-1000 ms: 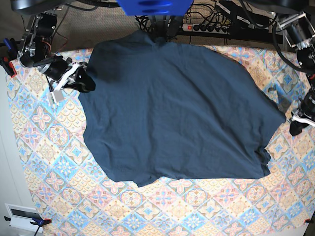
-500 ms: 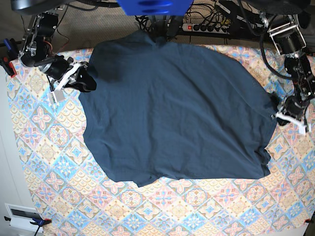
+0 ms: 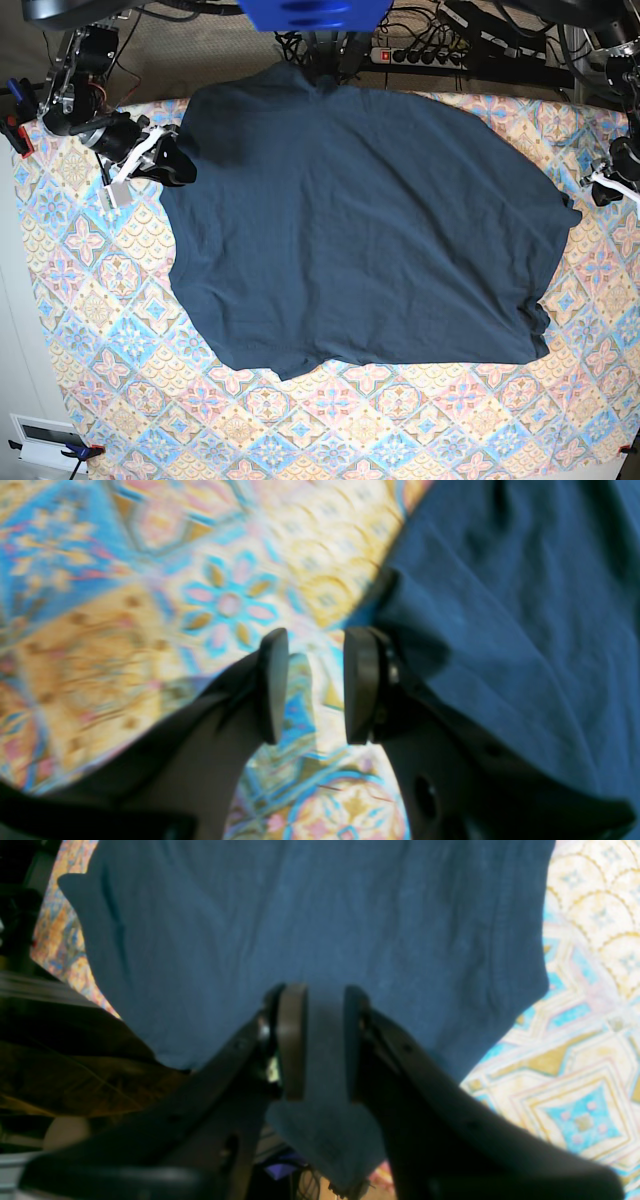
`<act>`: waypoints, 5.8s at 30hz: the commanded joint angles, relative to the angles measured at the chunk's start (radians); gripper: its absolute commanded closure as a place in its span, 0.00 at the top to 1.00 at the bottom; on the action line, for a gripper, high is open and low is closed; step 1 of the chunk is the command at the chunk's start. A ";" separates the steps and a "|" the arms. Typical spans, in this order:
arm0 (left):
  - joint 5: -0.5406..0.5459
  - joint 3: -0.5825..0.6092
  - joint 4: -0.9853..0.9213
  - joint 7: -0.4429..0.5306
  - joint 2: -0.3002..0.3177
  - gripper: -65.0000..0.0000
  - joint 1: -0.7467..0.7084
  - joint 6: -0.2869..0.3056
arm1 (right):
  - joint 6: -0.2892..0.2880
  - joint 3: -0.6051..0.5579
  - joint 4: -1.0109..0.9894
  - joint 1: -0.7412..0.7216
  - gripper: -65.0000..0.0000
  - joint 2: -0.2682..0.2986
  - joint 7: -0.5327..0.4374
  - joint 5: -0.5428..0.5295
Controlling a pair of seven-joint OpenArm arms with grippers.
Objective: Layout the t-shirt on the table in an organized manner, then fold the t-shirt properly
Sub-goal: 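Regrasp the shirt's side edge with the left gripper near the shoulder, then pull the shoulder corner outward with the left gripper, then hold the shirt's shoulder corners with both grippers, stretching it taut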
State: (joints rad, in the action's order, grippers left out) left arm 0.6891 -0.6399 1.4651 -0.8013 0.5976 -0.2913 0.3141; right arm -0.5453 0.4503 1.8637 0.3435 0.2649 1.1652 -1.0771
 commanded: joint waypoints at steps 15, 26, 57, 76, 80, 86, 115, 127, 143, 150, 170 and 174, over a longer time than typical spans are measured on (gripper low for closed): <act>-0.102 0.205 -0.160 0.176 -0.024 0.29 0.096 -0.007 | -0.003 0.008 0.017 -0.005 0.19 0.014 -0.023 -0.025; -0.104 0.203 -0.191 0.184 -0.017 0.30 0.136 -0.002 | -0.003 0.008 0.015 -0.008 0.19 0.014 -0.023 -0.025; -0.102 0.463 -0.235 0.175 -0.018 0.19 0.226 0.000 | -0.003 0.008 0.007 -0.013 0.19 0.014 -0.024 -0.022; 0.039 -0.002 0.158 -0.016 0.012 0.00 -0.118 0.003 | -0.003 0.006 0.006 -0.013 0.19 0.014 -0.024 -0.021; 0.033 -0.011 0.156 -0.017 0.008 0.00 -0.156 0.003 | -0.003 0.006 0.007 -0.011 0.19 0.014 -0.021 -0.021; 0.030 -0.011 0.154 -0.016 0.012 0.00 -0.248 0.003 | -0.003 0.005 0.014 -0.007 0.19 0.014 -0.018 -0.021; -0.098 -0.004 0.128 -0.017 -0.024 0.27 -0.214 0.000 | -0.003 0.006 0.014 0.211 0.36 0.021 0.002 0.094; -0.096 -0.005 0.096 -0.016 -0.020 0.27 -0.211 0.000 | -0.003 0.003 -0.026 0.205 0.36 0.017 0.019 0.094; -0.102 -0.004 0.095 -0.019 -0.021 0.27 -0.171 0.000 | -0.003 -0.038 -0.117 0.202 0.36 0.017 0.009 0.094; -0.102 -0.004 0.095 -0.019 -0.021 0.27 -0.170 0.000 | -0.003 -0.106 -0.117 0.188 0.36 0.015 0.008 0.094; -0.245 -0.005 0.046 -0.016 -0.024 0.05 -0.174 0.000 | -0.003 -0.078 -0.106 0.138 0.00 0.017 0.012 0.091; -0.243 -0.013 0.038 -0.016 -0.024 0.13 -0.177 -0.003 | -0.003 -0.077 -0.106 0.138 0.00 0.017 0.011 0.091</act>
State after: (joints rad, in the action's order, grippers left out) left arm 0.4438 -0.6380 1.4918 -0.8314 0.5488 -0.4690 0.3141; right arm -0.5426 0.3683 1.7401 0.4835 0.2676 1.1866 -0.9684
